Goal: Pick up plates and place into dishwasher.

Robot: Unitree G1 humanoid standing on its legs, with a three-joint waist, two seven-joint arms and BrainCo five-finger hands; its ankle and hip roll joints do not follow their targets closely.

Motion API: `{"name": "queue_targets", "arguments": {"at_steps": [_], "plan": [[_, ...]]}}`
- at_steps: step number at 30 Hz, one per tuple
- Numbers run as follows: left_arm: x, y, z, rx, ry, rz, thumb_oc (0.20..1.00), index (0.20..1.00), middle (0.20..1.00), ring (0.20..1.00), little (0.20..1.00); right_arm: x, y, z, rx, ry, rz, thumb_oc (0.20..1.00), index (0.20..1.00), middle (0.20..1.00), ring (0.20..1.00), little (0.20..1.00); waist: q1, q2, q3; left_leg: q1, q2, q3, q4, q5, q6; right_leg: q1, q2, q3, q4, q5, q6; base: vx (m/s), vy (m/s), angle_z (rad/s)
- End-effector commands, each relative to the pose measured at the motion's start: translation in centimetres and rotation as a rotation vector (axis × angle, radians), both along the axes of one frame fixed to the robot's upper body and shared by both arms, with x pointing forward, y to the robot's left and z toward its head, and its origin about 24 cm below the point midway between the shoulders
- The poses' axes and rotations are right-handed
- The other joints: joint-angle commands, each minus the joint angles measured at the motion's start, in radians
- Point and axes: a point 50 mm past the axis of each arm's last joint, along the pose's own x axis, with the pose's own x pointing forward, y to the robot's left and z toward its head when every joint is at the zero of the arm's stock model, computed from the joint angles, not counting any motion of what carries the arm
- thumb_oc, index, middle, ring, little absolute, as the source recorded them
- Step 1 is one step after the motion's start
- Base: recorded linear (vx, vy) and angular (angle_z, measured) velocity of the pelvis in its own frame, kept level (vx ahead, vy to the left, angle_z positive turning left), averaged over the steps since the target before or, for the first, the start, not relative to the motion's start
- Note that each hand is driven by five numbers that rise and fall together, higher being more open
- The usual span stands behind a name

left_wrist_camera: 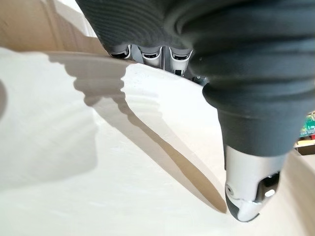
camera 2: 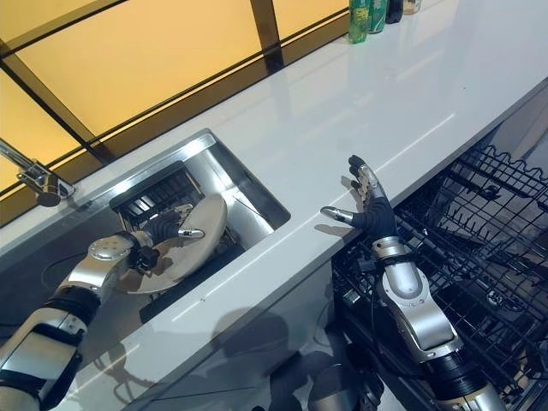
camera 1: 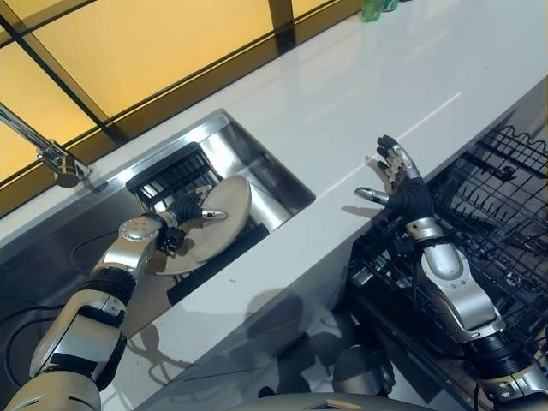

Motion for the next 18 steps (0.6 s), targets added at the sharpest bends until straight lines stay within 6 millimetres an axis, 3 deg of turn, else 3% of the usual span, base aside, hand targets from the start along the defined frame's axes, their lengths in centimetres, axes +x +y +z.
{"name": "queue_targets", "arguments": {"at_steps": [1,5,6,7,9,18], "plan": [[-0.7,0.7,-0.4,-0.053,0.033,-0.031,1.000,1.000,1.000,1.000,1.000,-0.9,-1.3,-0.7,-0.019,0.038,-0.010,1.000,1.000,1.000,1.000,1.000,0.006,0.010,-0.064,-0.060,-0.111,-0.010,0.166,-0.188,0.140,-0.129,0.053,-0.012,0.108,-0.001,-0.021,0.05,0.023,-0.01],[-0.9,0.5,-0.6,-0.083,0.025,-0.047,1.000,1.000,1.000,1.000,1.000,-1.0,-1.4,-0.8,-0.023,0.042,-0.005,1.000,1.000,1.000,1.000,1.000,0.004,0.013,-0.068,-0.053,-0.115,-0.012,0.161,-0.187,0.141,-0.127,0.056,-0.012,0.109,-0.003,-0.021,0.01,0.005,0.00],[-1.0,0.4,-0.6,-0.086,0.023,-0.049,0.940,0.940,0.940,0.940,0.940,-1.0,-1.4,-0.9,-0.023,0.043,-0.004,1.000,1.000,1.000,1.000,1.000,0.004,0.015,-0.069,-0.052,-0.115,-0.013,0.159,-0.187,0.141,-0.126,0.056,-0.012,0.108,-0.004,-0.021,0.00,0.000,0.00],[-1.0,0.3,-0.7,-0.087,0.021,-0.050,0.661,0.661,0.661,0.661,0.661,-1.1,-1.4,-0.9,-0.023,0.044,-0.004,1.000,1.000,1.000,1.000,1.000,0.005,0.015,-0.070,-0.051,-0.116,-0.014,0.158,-0.187,0.141,-0.125,0.056,-0.012,0.108,-0.005,-0.021,0.00,0.000,0.00],[-1.1,0.1,-0.8,-0.093,0.015,-0.053,0.200,0.200,0.200,0.200,0.200,-1.1,-1.5,-1.0,-0.023,0.045,-0.007,1.000,1.000,1.000,1.000,1.000,0.006,0.016,-0.071,-0.050,-0.117,-0.015,0.158,-0.186,0.140,-0.124,0.055,-0.014,0.108,-0.006,-0.021,0.00,0.000,0.00],[-1.3,-0.3,-1.2,-0.099,-0.001,-0.052,0.200,0.200,0.200,0.200,0.200,-1.3,-1.5,-1.0,-0.020,0.047,-0.008,1.000,1.000,1.000,1.000,1.000,0.011,0.017,-0.077,-0.049,-0.119,-0.023,0.151,-0.183,0.140,-0.120,0.055,-0.020,0.105,-0.007,-0.021,0.00,0.000,0.00]]}}
